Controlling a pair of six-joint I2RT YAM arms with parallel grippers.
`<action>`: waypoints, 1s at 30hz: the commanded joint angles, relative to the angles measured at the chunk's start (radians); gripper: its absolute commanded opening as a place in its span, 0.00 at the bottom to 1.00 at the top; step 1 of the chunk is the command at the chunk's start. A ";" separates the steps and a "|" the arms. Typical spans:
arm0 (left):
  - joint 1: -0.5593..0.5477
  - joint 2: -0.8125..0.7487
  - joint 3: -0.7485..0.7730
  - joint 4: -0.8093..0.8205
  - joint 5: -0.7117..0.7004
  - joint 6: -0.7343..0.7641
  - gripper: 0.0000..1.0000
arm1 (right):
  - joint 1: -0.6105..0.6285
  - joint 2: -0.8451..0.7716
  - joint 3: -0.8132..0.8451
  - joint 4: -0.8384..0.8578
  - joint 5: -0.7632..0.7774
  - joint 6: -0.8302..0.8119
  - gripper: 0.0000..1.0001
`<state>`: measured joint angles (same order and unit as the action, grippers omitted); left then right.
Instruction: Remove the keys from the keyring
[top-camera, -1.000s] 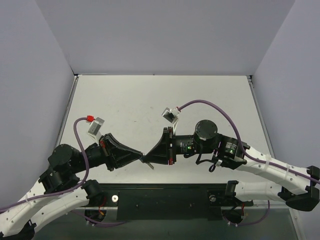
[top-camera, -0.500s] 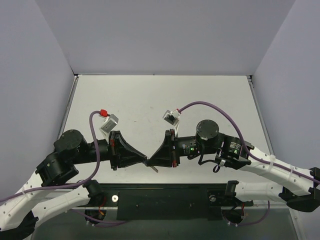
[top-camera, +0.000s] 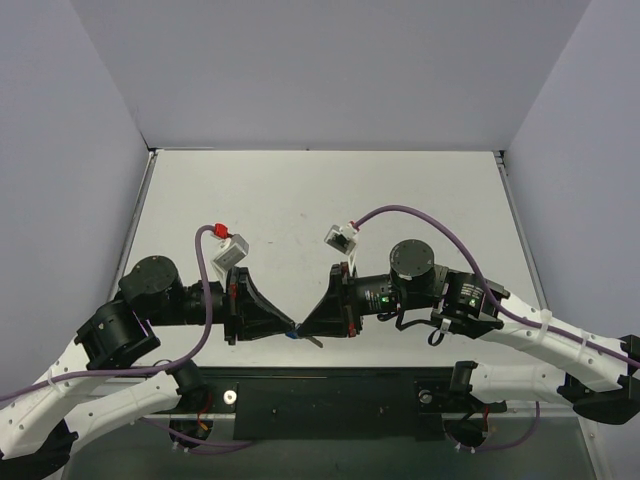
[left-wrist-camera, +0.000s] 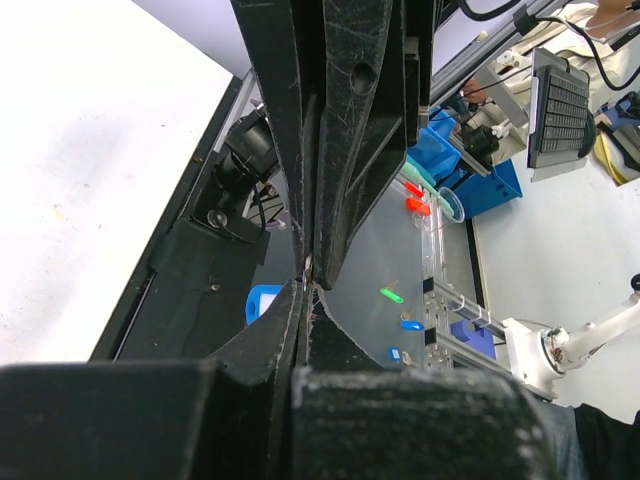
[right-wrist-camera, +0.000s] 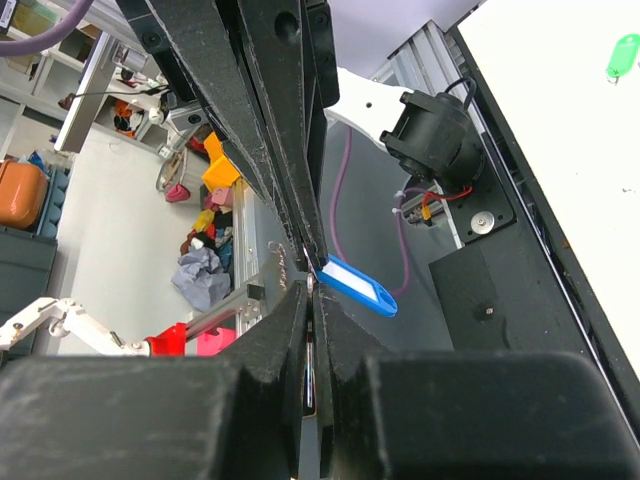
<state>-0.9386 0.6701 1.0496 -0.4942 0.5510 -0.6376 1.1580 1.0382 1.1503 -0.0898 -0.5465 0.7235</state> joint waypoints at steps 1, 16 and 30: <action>-0.006 -0.006 0.030 -0.015 0.102 0.007 0.00 | -0.027 -0.004 0.055 0.061 0.056 -0.024 0.00; -0.006 0.000 0.016 0.014 0.136 -0.005 0.00 | -0.030 0.006 0.055 0.067 0.066 -0.022 0.00; -0.006 0.040 0.026 -0.020 0.162 0.029 0.00 | -0.026 0.036 0.097 -0.016 0.083 -0.055 0.00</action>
<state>-0.9413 0.6872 1.0496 -0.5213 0.6865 -0.6403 1.1316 1.0714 1.1881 -0.0971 -0.4835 0.6979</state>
